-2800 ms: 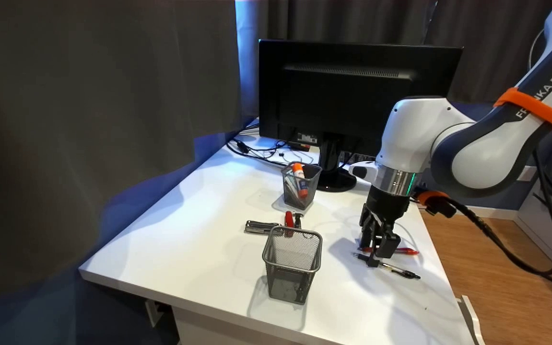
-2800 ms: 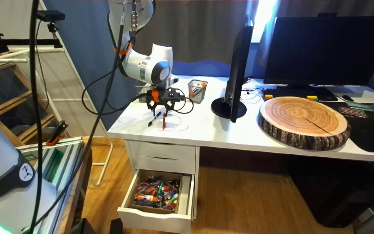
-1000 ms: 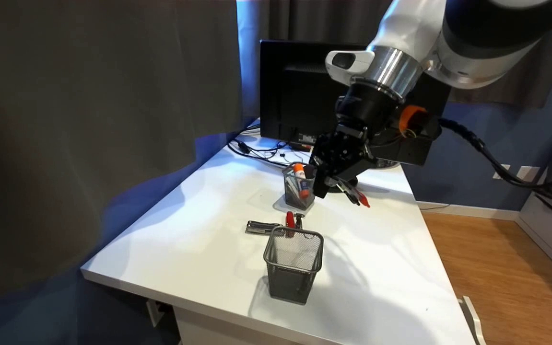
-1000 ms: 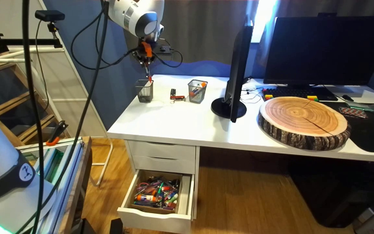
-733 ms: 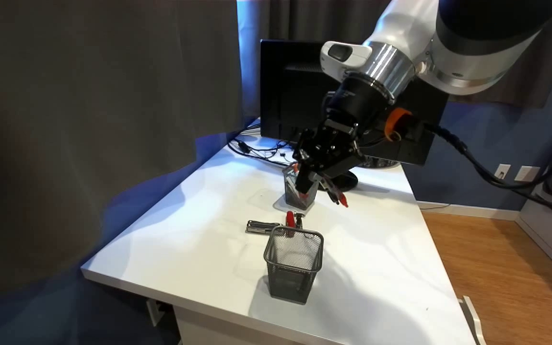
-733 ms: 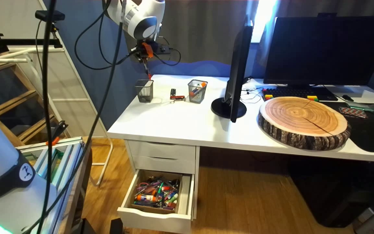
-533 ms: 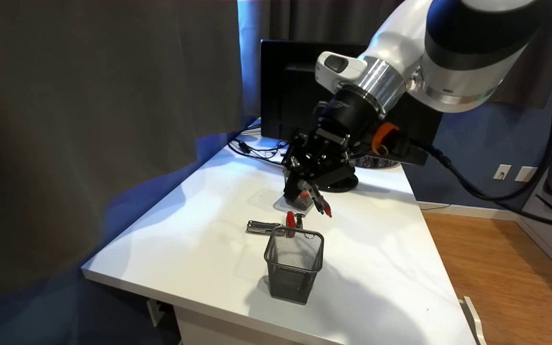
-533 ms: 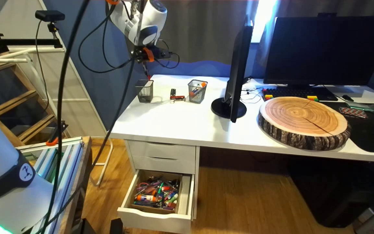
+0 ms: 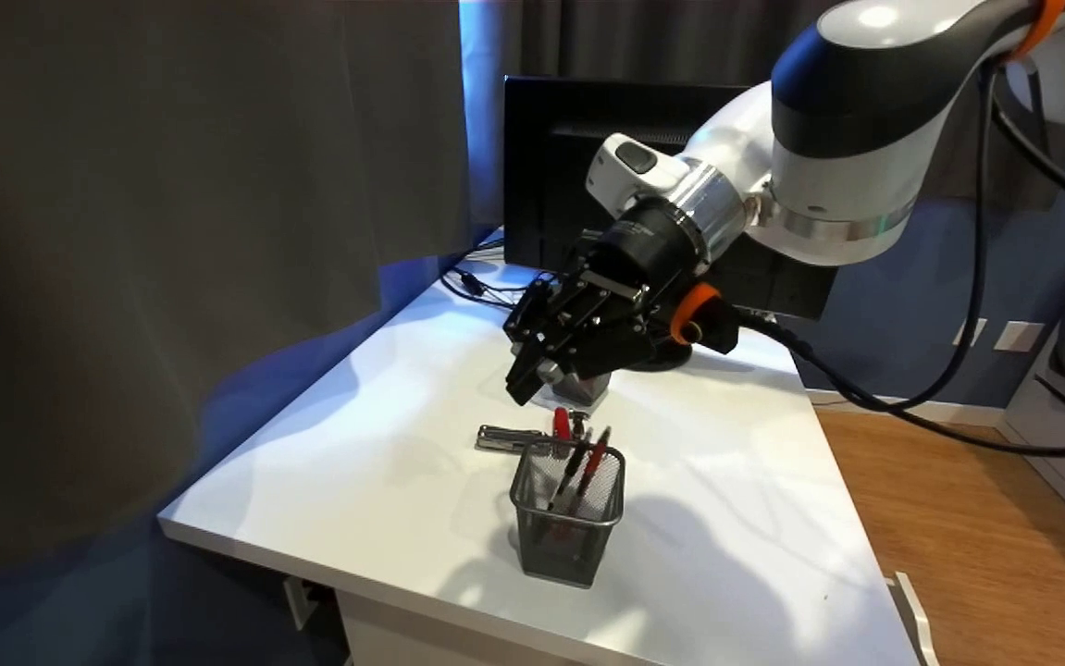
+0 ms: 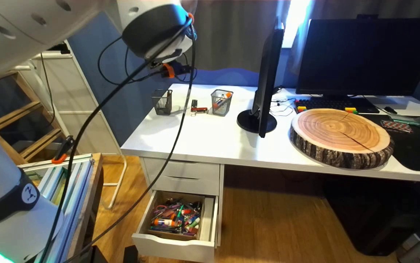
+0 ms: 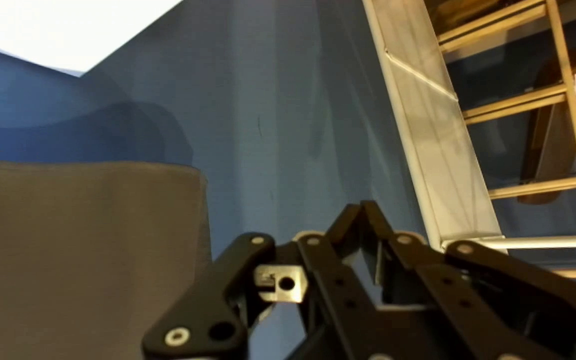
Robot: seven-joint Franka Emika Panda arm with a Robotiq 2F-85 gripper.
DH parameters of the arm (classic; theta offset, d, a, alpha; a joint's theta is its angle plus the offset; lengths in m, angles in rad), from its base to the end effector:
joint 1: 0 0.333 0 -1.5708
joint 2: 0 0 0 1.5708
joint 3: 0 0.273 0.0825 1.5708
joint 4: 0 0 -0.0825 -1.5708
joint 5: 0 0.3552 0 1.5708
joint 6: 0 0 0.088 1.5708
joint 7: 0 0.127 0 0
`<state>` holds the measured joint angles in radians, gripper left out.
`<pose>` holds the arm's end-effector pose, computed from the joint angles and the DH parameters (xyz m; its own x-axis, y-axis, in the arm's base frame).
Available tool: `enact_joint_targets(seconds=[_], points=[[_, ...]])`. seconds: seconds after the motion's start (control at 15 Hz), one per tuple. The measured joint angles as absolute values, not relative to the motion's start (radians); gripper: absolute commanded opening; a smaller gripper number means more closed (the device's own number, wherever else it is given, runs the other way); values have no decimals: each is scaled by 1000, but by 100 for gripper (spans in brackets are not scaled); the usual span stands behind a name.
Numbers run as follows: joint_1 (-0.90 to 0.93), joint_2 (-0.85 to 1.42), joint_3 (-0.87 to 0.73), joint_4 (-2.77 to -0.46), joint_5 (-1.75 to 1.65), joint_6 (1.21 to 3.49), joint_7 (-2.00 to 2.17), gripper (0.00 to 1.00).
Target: Pick up the two pens from the desk and put them in the basket on the left
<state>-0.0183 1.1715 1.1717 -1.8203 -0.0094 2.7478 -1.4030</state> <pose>0.3399 0.5482 0.2188 -0.2154 0.4779 0.8516 0.8831 0.4676 -0.0391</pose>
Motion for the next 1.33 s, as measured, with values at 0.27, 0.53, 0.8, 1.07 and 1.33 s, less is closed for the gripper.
enact_joint_targets(seconds=[0.27,0.53,0.8,1.07,1.33], points=[[-51,1269,1216,-1799,-9,2698,-1442,58],[-66,1241,1215,-1800,-9,2705,-1410,87],[-77,1121,1202,-1817,-10,2709,-1300,100],[-91,950,1159,-1868,-10,2687,-1152,100],[-108,787,1130,-1917,-10,2594,-1018,100]])
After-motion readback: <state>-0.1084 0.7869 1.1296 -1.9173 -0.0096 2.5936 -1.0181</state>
